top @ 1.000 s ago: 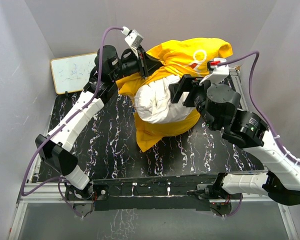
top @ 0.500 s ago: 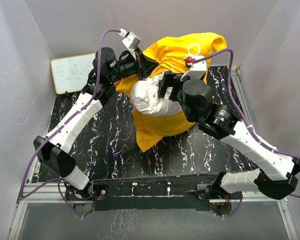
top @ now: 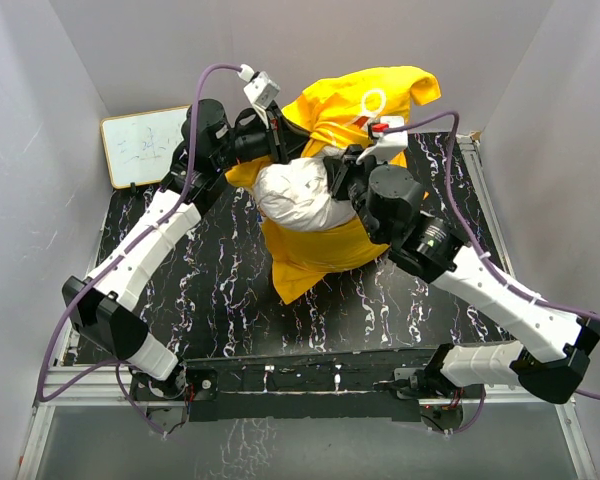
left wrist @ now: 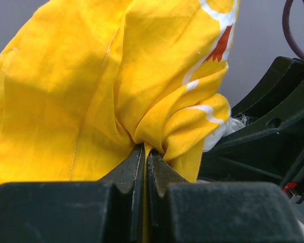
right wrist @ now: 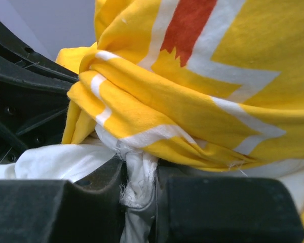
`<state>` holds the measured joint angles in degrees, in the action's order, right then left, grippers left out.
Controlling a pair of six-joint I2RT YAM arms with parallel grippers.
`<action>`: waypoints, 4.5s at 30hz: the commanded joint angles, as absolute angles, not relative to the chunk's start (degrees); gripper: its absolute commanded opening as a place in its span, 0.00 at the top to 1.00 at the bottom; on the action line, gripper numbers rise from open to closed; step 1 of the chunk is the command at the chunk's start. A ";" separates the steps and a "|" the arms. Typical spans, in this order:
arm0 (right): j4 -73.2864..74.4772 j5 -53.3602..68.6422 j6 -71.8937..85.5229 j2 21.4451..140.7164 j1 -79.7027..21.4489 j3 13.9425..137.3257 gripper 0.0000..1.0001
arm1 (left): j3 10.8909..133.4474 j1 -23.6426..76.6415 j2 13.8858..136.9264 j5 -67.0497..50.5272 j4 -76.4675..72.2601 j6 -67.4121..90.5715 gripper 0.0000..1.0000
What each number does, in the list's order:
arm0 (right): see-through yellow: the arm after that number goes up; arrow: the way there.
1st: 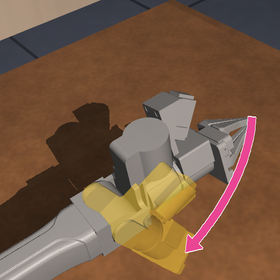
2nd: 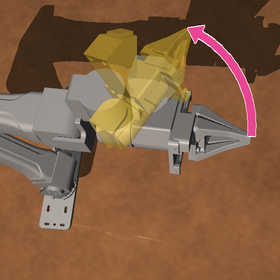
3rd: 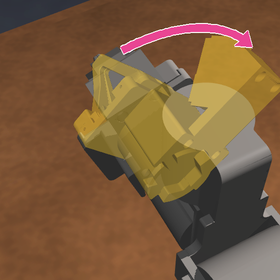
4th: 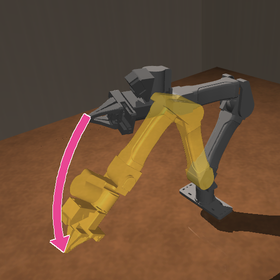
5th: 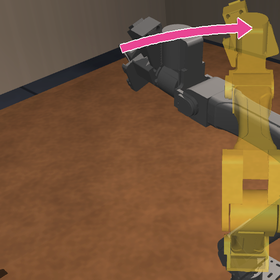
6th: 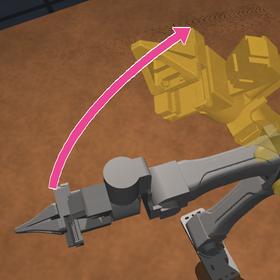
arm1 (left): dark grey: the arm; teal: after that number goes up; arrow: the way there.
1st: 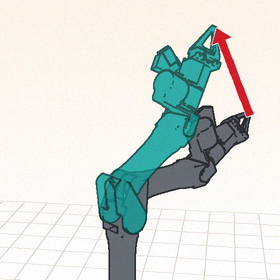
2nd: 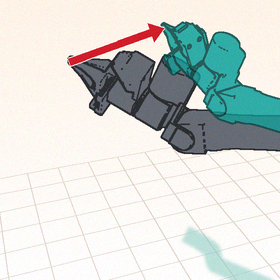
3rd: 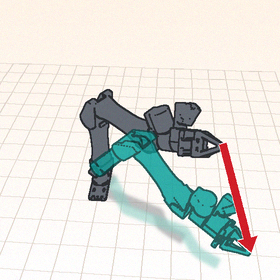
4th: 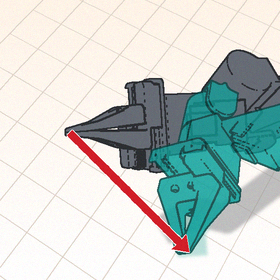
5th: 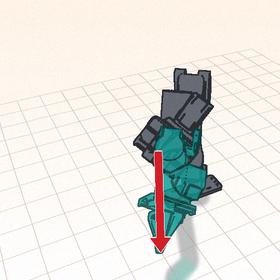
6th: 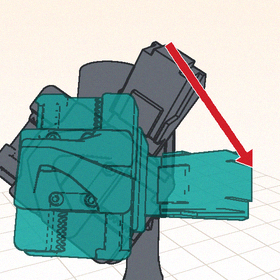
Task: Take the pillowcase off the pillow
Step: Remove the pillow from the pillowcase.
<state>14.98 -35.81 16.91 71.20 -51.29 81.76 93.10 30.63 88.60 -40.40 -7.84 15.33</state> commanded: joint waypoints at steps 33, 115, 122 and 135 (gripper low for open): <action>10.22 4.79 8.13 59.61 -66.10 61.99 0.92 | 112.57 33.24 91.87 -54.09 8.08 -1.30 0.39; 14.47 17.69 15.07 65.06 -76.12 65.64 0.92 | 117.88 39.20 105.25 -0.86 -9.09 16.29 1.00; 16.59 11.88 17.76 62.68 -81.58 61.11 0.92 | 115.35 39.11 108.37 0.42 -7.79 14.54 1.00; 16.43 2.27 16.14 47.88 -82.16 63.14 0.92 | 103.56 31.74 107.52 4.02 -10.91 6.96 1.00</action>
<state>19.22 -8.93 13.80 51.16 -77.95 61.06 107.61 38.00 107.04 -9.45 -6.44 14.11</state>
